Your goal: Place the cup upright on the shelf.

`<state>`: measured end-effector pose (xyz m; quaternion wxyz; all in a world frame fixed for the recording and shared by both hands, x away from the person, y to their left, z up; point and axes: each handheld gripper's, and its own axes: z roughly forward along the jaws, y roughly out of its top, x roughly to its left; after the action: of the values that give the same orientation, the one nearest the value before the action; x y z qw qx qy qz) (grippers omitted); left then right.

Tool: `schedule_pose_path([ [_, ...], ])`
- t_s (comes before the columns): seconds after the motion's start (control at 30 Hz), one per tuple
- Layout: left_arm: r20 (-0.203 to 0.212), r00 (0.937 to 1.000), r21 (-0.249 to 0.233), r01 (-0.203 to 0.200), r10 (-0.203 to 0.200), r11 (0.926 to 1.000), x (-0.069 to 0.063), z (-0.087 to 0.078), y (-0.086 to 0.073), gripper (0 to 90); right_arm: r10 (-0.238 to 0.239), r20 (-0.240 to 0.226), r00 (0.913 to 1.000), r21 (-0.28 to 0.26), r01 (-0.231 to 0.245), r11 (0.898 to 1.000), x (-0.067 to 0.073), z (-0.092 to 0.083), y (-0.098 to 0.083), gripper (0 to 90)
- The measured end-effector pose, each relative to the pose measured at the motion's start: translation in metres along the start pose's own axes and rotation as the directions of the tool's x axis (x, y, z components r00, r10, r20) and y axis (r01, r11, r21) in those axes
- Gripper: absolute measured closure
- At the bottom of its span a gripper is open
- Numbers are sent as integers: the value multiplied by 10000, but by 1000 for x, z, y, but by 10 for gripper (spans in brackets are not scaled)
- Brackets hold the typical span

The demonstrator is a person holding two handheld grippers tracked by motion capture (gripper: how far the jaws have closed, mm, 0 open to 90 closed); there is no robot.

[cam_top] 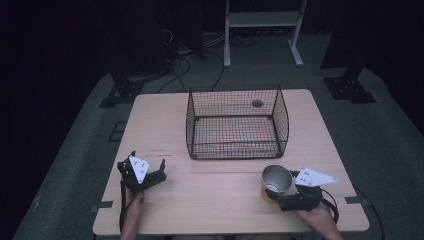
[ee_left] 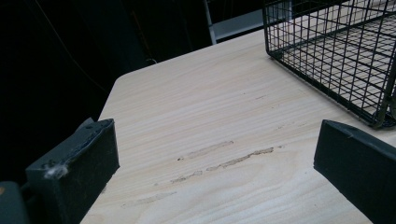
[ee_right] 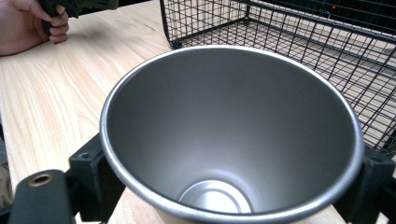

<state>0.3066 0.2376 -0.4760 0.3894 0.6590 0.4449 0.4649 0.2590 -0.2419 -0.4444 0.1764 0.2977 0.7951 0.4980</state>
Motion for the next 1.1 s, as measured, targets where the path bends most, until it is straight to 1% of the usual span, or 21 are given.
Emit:
schedule_pose_path([
  [0.2,3,10000,-7,1,-1,10000,0,0,0,0,13,-70,10000,131,-12,9999,-1,0,3,127],
  [0.27,4,10000,-7,5,-5,10000,0,0,0,0,38,-132,9999,101,-36,9999,-2,-1,4,128],
  [0.3,7,10000,-12,10,-10,10000,0,0,0,0,94,-190,9998,100,-92,9999,-2,-1,6,127],
  [0.4,6,10000,-8,1,-1,10000,0,0,0,0,94,-232,9997,111,-91,9999,-4,-2,10,128],
  [0.57,10,10000,-10,2,-2,10000,0,0,0,0,111,-439,9990,63,-108,9999,-7,-4,20,128],
  [0.7,7,10000,-8,6,-6,10000,0,0,0,0,73,-463,9989,66,-70,10000,-9,-4,26,128],
  [0.73,4,10000,-6,2,-2,10000,0,0,0,0,35,-519,9986,50,-32,10000,-10,-4,31,128],
  [1.1,6,10000,-3,-3,3,10000,0,0,0,0,-52,-874,9962,-78,46,10000,-13,-4,56,128],
])
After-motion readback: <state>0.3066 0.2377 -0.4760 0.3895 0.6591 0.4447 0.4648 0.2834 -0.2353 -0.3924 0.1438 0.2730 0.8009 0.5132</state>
